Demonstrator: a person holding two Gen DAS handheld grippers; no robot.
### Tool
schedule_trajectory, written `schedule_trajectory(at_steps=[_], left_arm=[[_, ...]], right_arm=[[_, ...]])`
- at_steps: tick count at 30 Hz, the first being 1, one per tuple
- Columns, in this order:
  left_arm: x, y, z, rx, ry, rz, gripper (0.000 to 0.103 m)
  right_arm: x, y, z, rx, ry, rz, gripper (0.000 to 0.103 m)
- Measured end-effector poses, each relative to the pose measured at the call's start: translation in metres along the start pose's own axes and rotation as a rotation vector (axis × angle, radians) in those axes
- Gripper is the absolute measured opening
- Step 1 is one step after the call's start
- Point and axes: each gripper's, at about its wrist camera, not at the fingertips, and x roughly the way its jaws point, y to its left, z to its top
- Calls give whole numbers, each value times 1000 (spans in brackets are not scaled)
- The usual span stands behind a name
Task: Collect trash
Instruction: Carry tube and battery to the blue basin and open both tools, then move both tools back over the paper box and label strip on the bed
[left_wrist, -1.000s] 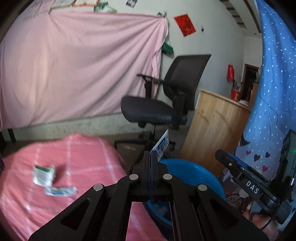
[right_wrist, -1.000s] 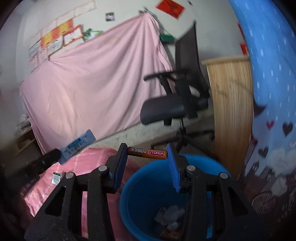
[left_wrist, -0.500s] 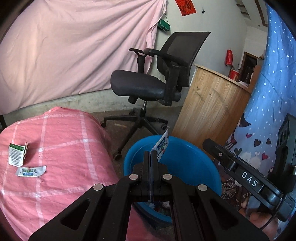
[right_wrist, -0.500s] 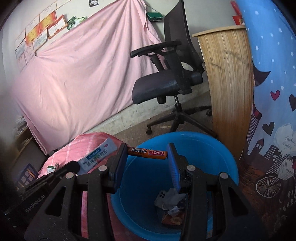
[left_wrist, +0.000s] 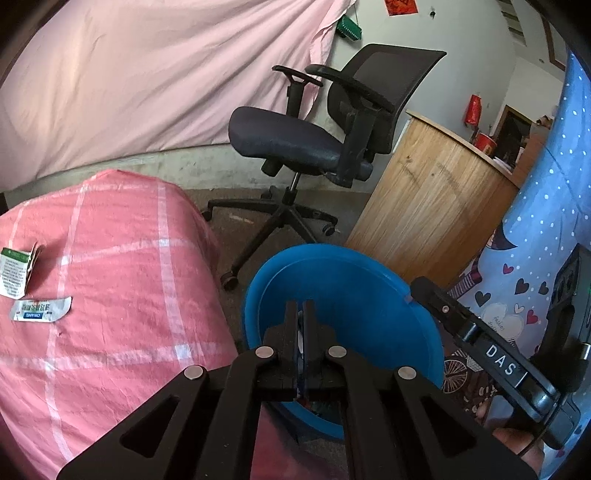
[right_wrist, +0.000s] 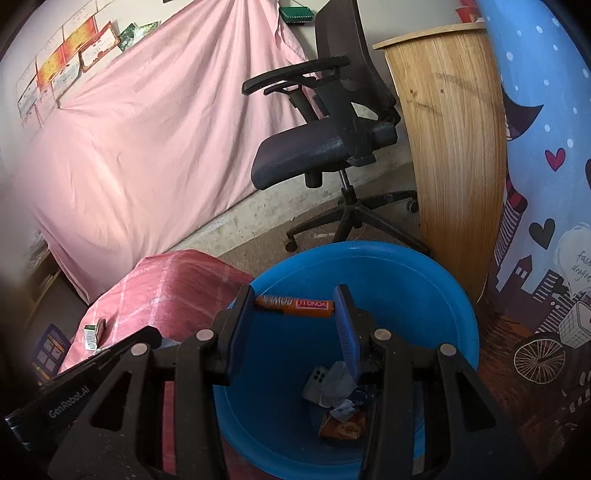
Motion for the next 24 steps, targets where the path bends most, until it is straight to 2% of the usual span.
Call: schedule_trajectory(at_steps=[10,15,21,24], left_arm=[[-4,2,0,-1,-1,-10,5],[-16,7,3,-20,-39,-15,20],[-47,17,7,-18,-191,63,36],[-66,24,10,-12,-262,110,51]], right_arm=[[4,-3,-1,17,13,3,71],[0,-2,1,22,-15,7,75],[-15,9,6,7,-105,33,85],[-22,19,9,-4,-158,44,95]])
